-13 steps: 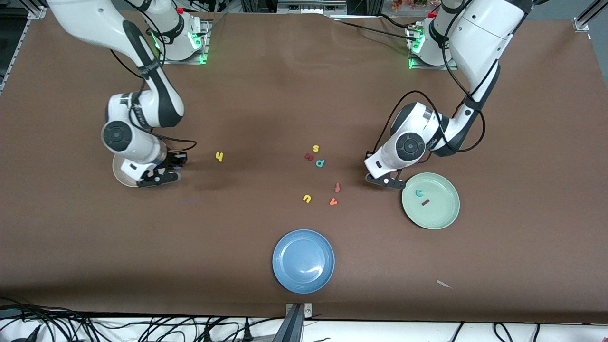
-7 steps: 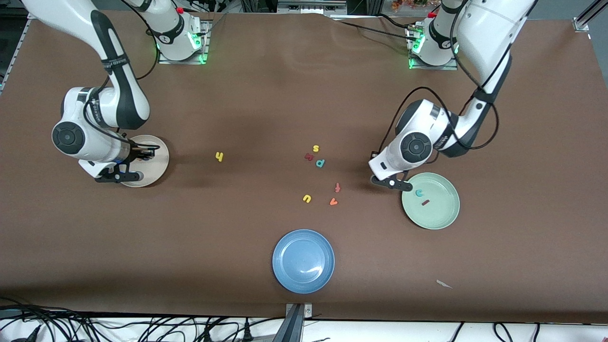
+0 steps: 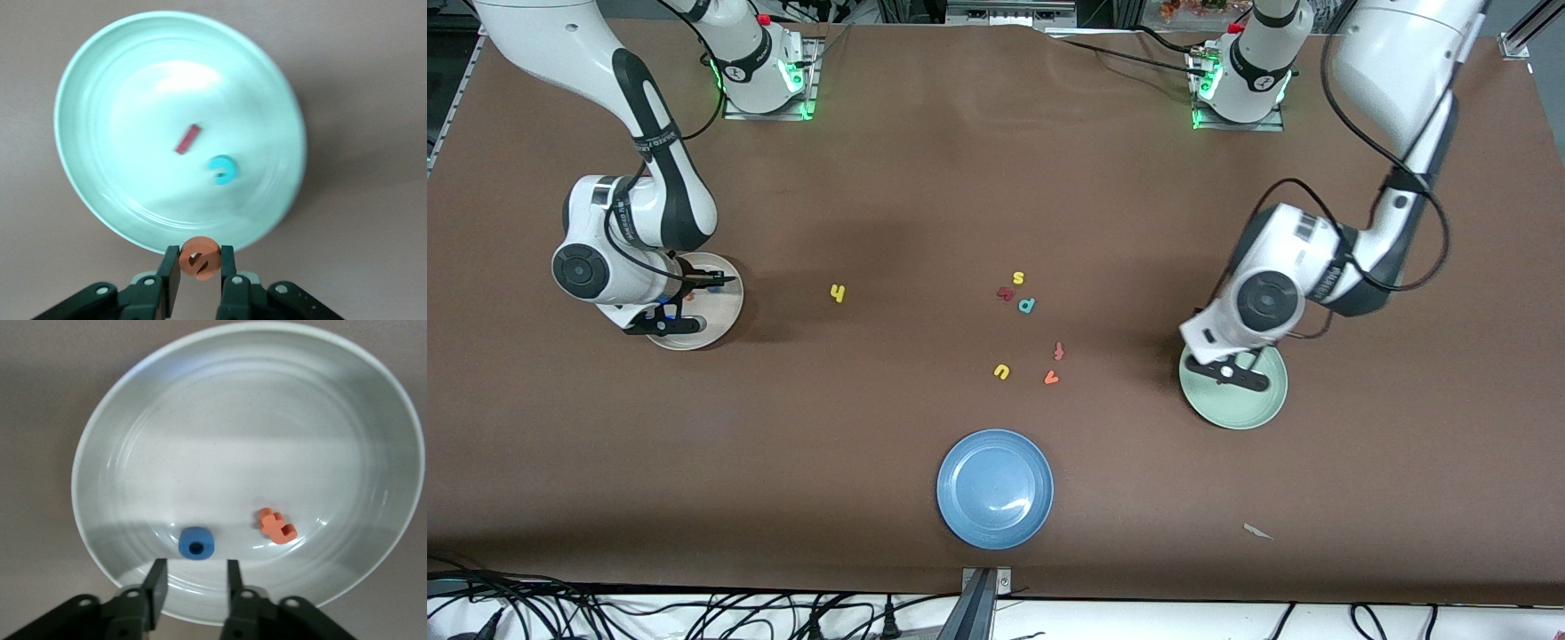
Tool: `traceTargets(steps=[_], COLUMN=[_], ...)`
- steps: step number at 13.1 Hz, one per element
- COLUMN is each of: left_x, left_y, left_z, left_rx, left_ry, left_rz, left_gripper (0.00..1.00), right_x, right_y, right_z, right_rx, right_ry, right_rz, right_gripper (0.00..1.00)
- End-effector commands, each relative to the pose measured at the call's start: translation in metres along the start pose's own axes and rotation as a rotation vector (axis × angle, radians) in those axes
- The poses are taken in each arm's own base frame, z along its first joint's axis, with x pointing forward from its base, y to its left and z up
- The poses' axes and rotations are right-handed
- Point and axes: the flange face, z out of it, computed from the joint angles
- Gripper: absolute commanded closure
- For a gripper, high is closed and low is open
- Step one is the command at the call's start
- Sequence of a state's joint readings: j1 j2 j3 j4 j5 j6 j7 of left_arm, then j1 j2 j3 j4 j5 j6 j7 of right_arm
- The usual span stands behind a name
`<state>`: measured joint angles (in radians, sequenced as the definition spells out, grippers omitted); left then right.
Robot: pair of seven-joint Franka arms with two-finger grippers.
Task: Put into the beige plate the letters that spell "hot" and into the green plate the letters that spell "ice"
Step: 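Place the e on the green plate while the right gripper places o, then return the left gripper to rest while the right gripper reaches the h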
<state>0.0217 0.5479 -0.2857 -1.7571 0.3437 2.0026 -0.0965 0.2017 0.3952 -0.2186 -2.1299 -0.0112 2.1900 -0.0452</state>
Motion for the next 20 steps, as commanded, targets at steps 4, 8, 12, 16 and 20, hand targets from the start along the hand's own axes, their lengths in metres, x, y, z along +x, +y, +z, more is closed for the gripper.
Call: traceTargets(steps=[4,8,12,16,20], left_x=[0.016,0.013,-0.013,-0.027,-0.071], left_y=[-0.022,-0.018,0.002,0.004,-0.031], left_z=[0.036,0.002,-0.089,-0.188,-0.274], left_rx=[-0.036,-0.030,-0.092,-0.073,-0.064], left_ry=[0.018,0.052,0.083,0.046,0.097], left_rz=[0.030,0.027,-0.010,-0.007,-0.075], left_gripper=[0.26,0.00,0.00,0.00,0.00], right_x=[0.003,-0.001,-0.003,-0.011,-0.020], right_y=[-0.046,-0.133,-0.191,-0.231,-0.231], right_z=[-0.049,-0.059,-0.041,-0.028,-0.003], right_rx=[0.025,0.045,0.085,0.112,0.130], right_ry=[0.074,0.109,0.132,0.133,0.158], right_rz=[0.028,0.077,0.184,0.386,0.411], right_gripper=[0.01,0.01,0.01,0.01,0.01])
